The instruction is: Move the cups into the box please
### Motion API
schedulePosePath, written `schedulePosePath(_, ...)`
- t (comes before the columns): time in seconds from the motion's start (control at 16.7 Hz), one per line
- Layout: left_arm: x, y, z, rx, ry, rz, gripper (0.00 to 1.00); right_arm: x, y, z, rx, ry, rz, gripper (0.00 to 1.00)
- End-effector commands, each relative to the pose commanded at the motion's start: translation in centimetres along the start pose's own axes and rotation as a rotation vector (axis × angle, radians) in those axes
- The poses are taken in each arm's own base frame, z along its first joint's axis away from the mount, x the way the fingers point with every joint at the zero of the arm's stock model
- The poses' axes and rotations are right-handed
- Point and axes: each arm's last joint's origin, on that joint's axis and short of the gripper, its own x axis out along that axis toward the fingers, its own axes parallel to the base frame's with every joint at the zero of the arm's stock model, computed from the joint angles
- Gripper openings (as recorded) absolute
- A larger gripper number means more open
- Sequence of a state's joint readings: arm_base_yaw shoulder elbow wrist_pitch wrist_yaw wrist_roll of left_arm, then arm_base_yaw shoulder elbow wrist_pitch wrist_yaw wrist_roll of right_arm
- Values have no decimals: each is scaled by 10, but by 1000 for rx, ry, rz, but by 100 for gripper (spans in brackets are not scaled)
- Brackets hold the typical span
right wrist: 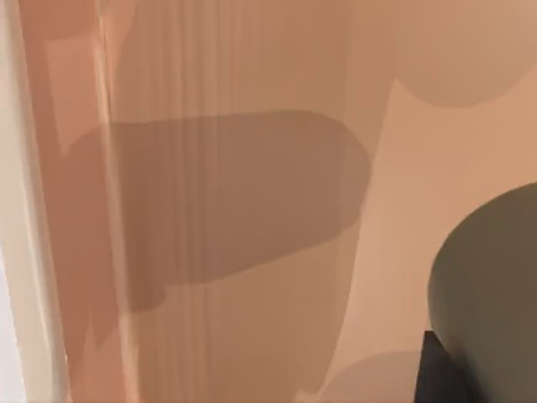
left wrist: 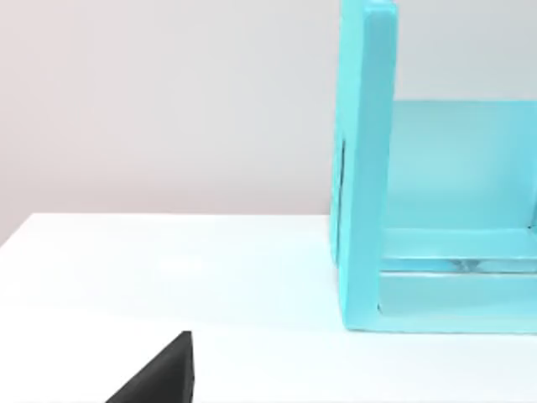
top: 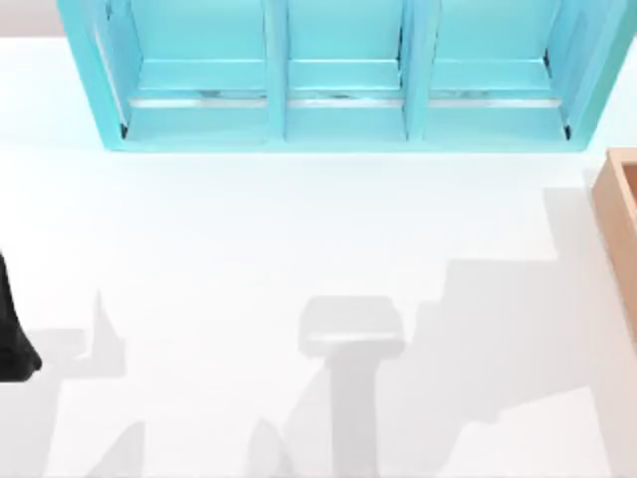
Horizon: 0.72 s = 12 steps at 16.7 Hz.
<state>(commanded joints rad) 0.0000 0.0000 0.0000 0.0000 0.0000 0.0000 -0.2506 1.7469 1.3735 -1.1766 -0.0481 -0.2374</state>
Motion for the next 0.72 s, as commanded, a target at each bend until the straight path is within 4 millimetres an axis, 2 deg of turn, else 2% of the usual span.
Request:
schedulePosePath(0.12, 0, 0, 0, 0, 0, 0, 100, 8, -2, -1, 1, 4, 1, 0)
schedulePosePath(0.3, 0, 0, 0, 0, 0, 0, 100, 9, -2, -1, 1, 4, 1, 0)
schedulePosePath(0.72, 0, 0, 0, 0, 0, 0, 100, 9, -2, -1, 1, 4, 1, 53)
